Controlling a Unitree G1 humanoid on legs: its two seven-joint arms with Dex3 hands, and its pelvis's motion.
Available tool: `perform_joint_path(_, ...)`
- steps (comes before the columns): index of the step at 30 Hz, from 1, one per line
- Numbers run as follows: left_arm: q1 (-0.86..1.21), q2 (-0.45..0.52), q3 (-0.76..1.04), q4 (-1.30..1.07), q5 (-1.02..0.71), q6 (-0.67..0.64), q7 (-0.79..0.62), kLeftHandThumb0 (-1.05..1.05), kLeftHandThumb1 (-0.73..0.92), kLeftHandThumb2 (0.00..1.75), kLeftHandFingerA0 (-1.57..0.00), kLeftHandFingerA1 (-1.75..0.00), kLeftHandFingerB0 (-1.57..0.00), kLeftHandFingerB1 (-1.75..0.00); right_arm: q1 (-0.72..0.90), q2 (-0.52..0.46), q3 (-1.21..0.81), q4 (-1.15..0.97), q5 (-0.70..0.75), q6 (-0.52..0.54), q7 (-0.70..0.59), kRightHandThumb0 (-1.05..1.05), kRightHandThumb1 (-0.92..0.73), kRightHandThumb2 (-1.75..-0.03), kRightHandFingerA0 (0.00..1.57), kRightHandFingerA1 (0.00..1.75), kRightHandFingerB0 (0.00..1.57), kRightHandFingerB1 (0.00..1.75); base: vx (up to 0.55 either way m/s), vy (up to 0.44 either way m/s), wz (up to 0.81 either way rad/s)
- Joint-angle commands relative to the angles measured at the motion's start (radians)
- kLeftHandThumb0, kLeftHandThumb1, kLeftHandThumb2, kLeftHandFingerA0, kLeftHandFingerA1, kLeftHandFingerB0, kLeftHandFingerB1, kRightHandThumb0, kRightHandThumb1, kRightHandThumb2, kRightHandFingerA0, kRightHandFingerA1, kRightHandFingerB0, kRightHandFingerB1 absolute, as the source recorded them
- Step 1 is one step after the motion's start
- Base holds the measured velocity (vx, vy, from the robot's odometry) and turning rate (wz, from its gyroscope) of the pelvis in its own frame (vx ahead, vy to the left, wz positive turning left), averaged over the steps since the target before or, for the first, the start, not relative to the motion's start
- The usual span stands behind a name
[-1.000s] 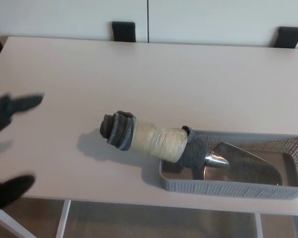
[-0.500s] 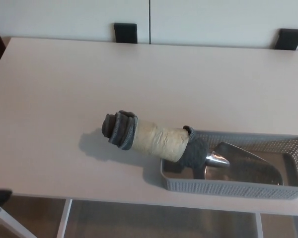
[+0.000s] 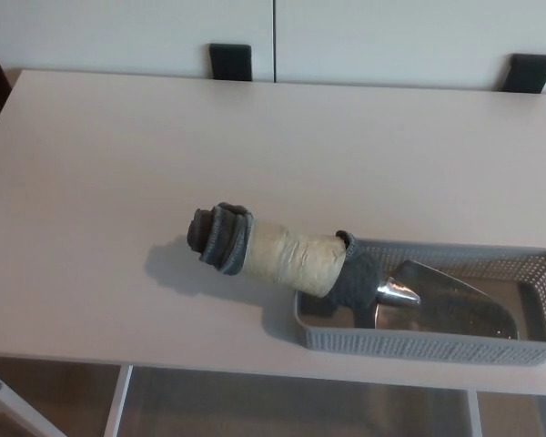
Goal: The robot walks towards a desk on which a shovel is kept on the left hand side and a container is kept on the right hand side. The robot picks up the shovel using its left hand and places it in the container.
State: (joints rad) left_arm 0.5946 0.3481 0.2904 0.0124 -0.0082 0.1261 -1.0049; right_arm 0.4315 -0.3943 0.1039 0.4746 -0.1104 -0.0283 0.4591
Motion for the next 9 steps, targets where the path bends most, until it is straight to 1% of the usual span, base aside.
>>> perform_joint_path(1, -0.170, -0.022, -0.221, 0.548, 0.332, -0.363, 0.510, -0.90, 0.65, 1.08, -0.06, -0.18, -0.07, -0.10, 0.055, 0.045, -0.061, 0.061, 0.049, -0.160, -0.081, -0.53, -0.76, -0.62, 0.31, 0.41, 0.21, 0.33, 0.00, 0.000, 0.00)
perform_joint_path(2, -0.185, -0.011, -0.222, 0.594, 0.326, -0.365, 0.526, -0.91, 0.66, 1.09, 0.00, -0.18, 0.00, -0.09, 0.060, 0.043, -0.060, 0.046, 0.046, -0.154, -0.080, -0.53, -0.76, -0.62, 0.30, 0.41, 0.21, 0.32, 0.00, 0.000, 0.00)
perform_joint_path(3, -0.196, -0.006, -0.226, 0.614, 0.322, -0.368, 0.532, -0.91, 0.66, 1.09, 0.00, -0.18, 0.00, -0.09, 0.063, 0.042, -0.061, 0.037, 0.047, -0.151, -0.079, -0.53, -0.76, -0.62, 0.30, 0.41, 0.21, 0.32, 0.00, 0.000, 0.00)
perform_joint_path(4, -0.205, -0.005, -0.215, 0.640, 0.303, -0.376, 0.523, -0.93, 0.64, 1.07, 0.00, -0.12, 0.00, -0.05, 0.051, 0.040, -0.061, 0.057, 0.045, -0.161, -0.079, -0.53, -0.75, -0.62, 0.31, 0.42, 0.21, 0.33, 0.00, 0.000, 0.00)
perform_joint_path(5, -0.217, -0.002, -0.204, 0.677, 0.279, -0.388, 0.513, -0.93, 0.64, 1.07, 0.00, -0.12, 0.00, -0.05, 0.035, 0.039, -0.060, 0.081, 0.041, -0.173, -0.080, -0.53, -0.75, -0.62, 0.31, 0.42, 0.21, 0.33, 0.00, 0.000, 0.00)
perform_joint_path(6, -0.226, 0.004, -0.201, 0.695, 0.265, -0.400, 0.510, -0.94, 0.65, 1.07, 0.00, -0.10, 0.00, -0.04, 0.025, 0.041, -0.063, 0.096, 0.044, -0.175, -0.079, -0.57, -0.62, -0.82, 0.25, 0.49, 0.18, 0.43, 0.00, 0.000, 0.00)
perform_joint_path(7, -0.224, 0.010, -0.196, 0.698, 0.255, -0.407, 0.506, -0.95, 0.66, 1.07, 0.00, -0.09, 0.00, -0.04, 0.024, 0.046, -0.073, 0.091, 0.061, -0.164, -0.065, -0.56, -0.61, -0.81, 0.25, 0.48, 0.17, 0.43, 0.00, 0.000, 0.00)
perform_joint_path(8, -0.221, 0.016, -0.194, 0.696, 0.252, -0.417, 0.508, -0.94, 0.66, 1.07, -0.03, -0.11, -0.01, -0.05, 0.027, 0.046, -0.076, 0.079, 0.068, -0.160, -0.057, -0.50, -0.74, -0.62, 0.31, 0.42, 0.21, 0.33, 0.00, 0.000, 0.00)
perform_joint_path(9, -0.224, 0.018, -0.195, 0.705, 0.248, -0.433, 0.516, -0.95, 0.65, 1.06, -0.06, -0.10, -0.05, -0.03, 0.032, 0.045, -0.077, 0.065, 0.068, -0.157, -0.055, -0.55, -0.61, -0.81, 0.25, 0.49, 0.18, 0.43, 0.00, 0.000, 0.00)
